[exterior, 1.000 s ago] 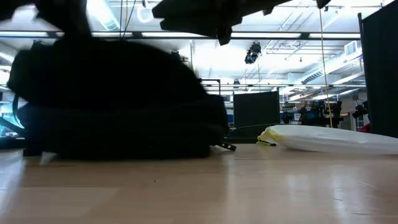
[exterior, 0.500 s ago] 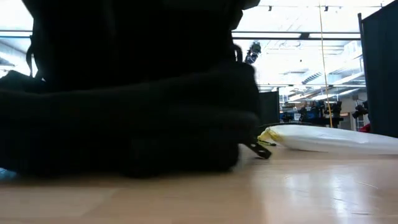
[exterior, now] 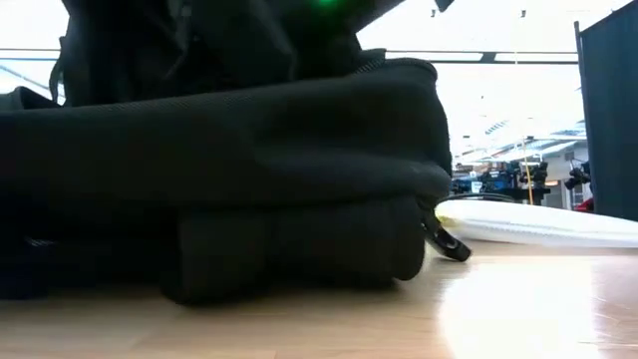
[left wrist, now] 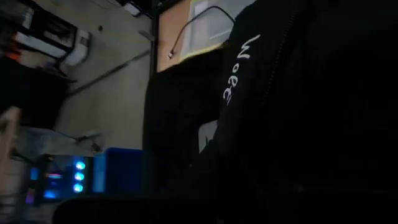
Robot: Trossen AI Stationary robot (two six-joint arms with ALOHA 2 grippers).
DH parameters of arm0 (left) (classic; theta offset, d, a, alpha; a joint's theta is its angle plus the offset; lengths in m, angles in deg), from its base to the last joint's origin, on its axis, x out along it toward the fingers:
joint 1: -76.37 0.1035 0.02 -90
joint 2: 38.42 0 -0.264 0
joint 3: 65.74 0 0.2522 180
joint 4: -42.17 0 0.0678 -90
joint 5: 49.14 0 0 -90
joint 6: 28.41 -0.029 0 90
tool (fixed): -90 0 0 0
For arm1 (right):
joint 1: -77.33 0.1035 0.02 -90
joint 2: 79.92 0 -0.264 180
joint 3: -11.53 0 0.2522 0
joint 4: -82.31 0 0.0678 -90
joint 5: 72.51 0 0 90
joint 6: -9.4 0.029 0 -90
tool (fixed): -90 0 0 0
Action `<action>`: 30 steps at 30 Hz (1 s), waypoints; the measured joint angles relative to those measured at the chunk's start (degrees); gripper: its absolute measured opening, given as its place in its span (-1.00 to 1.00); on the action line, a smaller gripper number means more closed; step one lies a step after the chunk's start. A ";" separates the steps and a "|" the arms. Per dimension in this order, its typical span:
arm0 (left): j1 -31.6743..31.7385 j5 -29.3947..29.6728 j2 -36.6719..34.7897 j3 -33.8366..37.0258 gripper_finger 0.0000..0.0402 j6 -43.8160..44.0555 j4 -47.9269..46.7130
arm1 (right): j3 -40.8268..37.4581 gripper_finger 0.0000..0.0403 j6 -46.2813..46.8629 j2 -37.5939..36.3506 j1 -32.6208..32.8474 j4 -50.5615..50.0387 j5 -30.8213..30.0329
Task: Unpack backpack
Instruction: Remove the black cellphone from the backpack
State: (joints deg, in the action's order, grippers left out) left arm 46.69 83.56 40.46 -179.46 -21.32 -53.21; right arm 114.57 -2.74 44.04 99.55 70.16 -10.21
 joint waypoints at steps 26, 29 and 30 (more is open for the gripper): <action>38.01 -26.14 -8.05 10.46 -1.00 -11.59 6.66 | 3.63 0.31 -16.29 6.67 -1.58 1.77 -12.20; 45.21 -36.28 -8.07 13.80 -1.00 -16.14 11.74 | 3.69 0.28 -15.36 6.60 -1.56 1.82 -12.20; 47.82 -38.87 -8.07 14.83 -1.00 -17.15 13.30 | 3.69 0.28 -15.26 6.60 -1.35 1.45 -12.22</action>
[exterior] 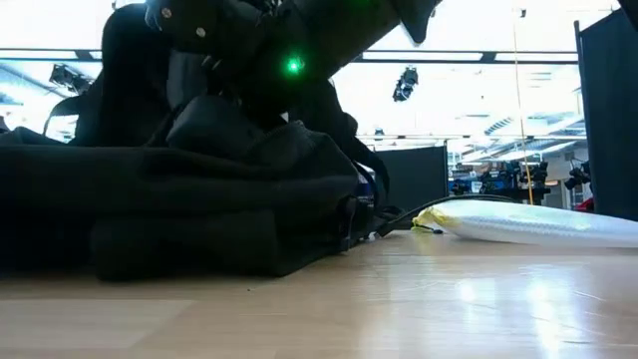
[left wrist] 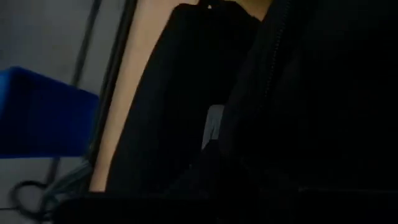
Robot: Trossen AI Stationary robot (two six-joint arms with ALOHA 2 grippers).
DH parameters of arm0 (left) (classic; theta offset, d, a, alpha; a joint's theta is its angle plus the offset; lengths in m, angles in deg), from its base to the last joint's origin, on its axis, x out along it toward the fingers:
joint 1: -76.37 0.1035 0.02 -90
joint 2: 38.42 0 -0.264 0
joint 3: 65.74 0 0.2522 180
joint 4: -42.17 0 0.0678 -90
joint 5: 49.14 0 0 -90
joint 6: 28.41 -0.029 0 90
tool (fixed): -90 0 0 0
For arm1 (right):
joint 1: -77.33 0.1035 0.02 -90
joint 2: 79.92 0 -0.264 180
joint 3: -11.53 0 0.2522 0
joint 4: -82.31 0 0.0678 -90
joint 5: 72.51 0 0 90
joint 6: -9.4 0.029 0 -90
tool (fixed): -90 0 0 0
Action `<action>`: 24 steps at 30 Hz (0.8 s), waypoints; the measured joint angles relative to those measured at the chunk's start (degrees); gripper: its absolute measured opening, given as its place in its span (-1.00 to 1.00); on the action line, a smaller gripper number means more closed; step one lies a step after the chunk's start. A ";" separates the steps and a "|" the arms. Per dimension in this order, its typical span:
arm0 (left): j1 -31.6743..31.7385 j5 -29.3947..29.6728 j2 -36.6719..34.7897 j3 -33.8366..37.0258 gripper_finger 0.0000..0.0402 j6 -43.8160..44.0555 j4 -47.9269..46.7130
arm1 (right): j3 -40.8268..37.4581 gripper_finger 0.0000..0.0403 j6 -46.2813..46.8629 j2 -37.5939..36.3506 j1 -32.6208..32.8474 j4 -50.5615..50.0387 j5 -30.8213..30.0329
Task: Unpack backpack
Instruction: Remove the black cellphone from the backpack
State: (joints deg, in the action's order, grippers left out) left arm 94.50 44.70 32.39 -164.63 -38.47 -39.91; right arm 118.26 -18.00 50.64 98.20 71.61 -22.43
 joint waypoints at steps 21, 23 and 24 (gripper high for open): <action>29.24 -18.34 11.51 25.48 -1.00 -4.46 17.86 | 0.72 0.27 -0.15 1.57 -2.52 2.20 -0.13; 29.24 -18.34 13.40 26.42 -1.00 -4.35 18.75 | 0.92 0.25 0.16 1.57 -3.01 2.60 0.28; 29.24 -18.37 14.37 26.84 -1.00 -4.32 19.04 | 0.92 0.24 0.17 1.57 -3.20 2.58 0.28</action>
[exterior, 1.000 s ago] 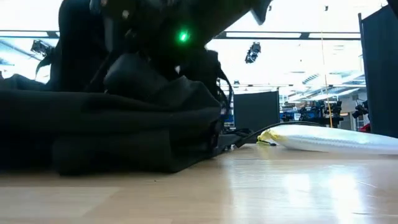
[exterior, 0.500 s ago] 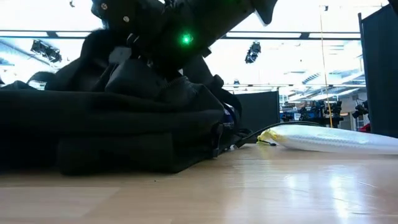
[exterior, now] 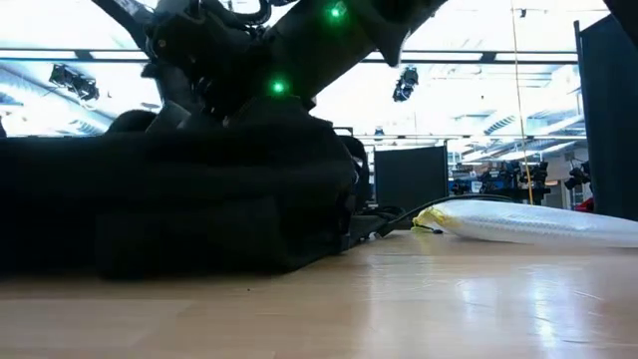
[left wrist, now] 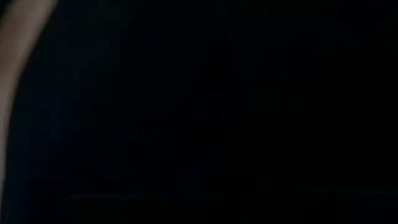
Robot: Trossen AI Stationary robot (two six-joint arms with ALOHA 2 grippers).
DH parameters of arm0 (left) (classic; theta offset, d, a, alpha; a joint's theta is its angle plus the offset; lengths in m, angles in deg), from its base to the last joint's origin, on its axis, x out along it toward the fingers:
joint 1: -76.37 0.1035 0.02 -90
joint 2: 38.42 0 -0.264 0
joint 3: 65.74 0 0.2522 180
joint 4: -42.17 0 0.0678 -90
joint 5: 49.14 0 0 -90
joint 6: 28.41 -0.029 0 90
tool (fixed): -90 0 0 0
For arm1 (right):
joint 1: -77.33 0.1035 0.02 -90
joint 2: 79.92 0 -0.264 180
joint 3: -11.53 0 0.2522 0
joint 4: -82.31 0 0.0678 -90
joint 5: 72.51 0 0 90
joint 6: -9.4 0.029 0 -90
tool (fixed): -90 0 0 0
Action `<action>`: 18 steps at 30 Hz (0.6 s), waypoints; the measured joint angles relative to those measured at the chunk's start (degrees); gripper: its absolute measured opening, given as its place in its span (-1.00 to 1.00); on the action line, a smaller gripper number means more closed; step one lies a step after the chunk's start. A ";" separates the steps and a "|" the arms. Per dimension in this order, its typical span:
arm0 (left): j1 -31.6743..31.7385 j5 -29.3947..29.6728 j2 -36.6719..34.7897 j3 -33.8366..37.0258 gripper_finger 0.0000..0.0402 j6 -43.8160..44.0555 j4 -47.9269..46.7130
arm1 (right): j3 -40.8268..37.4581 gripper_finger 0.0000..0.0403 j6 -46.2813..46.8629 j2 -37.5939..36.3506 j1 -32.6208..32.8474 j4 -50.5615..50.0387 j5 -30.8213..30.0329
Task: Unpack backpack
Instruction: Remove the black cellphone from the backpack
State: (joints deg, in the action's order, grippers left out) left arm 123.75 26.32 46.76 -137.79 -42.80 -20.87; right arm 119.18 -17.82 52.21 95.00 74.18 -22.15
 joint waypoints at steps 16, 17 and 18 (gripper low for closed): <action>-3.56 -7.86 7.31 8.76 -1.00 3.84 11.11 | -0.02 0.24 7.40 0.00 -1.44 -1.03 0.34; -4.14 -8.11 7.31 9.03 -1.00 3.90 11.86 | -0.02 0.23 8.18 0.00 -1.44 -1.22 0.26; -4.63 -8.33 7.33 9.21 -1.00 3.91 12.50 | -0.02 0.21 9.00 0.00 -1.46 -1.28 0.22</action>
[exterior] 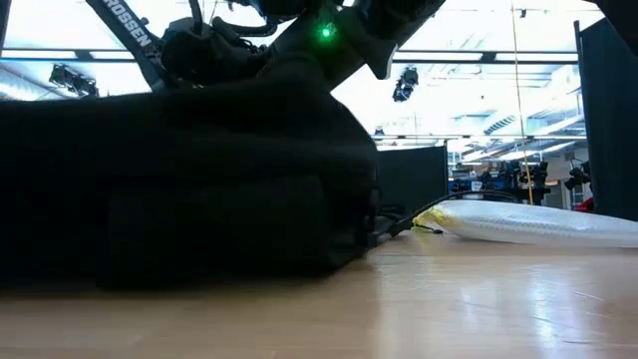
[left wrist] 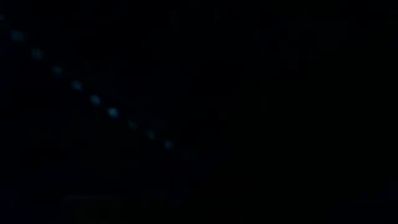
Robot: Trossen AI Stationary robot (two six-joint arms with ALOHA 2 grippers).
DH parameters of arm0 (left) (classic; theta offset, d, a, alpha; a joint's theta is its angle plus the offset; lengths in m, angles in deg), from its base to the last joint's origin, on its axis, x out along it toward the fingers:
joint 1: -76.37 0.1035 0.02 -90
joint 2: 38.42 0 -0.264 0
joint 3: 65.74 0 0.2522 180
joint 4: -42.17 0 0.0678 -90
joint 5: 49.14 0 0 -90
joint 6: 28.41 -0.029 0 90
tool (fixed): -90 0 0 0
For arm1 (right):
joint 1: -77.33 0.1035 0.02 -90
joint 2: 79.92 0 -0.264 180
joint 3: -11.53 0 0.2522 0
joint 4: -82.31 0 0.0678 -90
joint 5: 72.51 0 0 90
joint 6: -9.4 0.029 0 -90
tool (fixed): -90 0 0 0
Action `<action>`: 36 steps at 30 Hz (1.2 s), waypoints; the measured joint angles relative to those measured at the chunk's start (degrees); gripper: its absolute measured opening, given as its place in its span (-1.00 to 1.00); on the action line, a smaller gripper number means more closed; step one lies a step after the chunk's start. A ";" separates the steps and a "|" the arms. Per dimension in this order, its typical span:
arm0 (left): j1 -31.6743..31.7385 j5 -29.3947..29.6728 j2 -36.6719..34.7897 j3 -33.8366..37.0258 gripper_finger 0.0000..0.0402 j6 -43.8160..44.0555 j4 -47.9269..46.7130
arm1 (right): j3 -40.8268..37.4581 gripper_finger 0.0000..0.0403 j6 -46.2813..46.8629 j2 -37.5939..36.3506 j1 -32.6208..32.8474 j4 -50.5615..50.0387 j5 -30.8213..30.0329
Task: Unpack backpack
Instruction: Remove the black cellphone from the backpack
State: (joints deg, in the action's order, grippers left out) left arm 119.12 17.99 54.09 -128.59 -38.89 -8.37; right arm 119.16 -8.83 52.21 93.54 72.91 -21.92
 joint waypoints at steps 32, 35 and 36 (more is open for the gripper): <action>0.64 22.23 0.17 -30.96 0.24 -14.18 -28.16 | 0.00 0.13 4.72 -0.04 -0.16 -2.09 0.13; 1.53 24.33 0.13 -34.53 0.31 -14.17 -30.50 | 0.00 0.11 4.76 -0.04 -0.16 -2.03 0.13; 1.84 24.72 0.13 -35.88 0.33 -14.04 -31.50 | 0.00 0.11 4.85 -0.04 -0.16 -2.03 0.13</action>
State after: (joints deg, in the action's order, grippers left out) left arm 120.97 42.72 54.22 -164.46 -52.93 -39.87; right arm 119.16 -3.98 52.17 93.38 70.87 -21.79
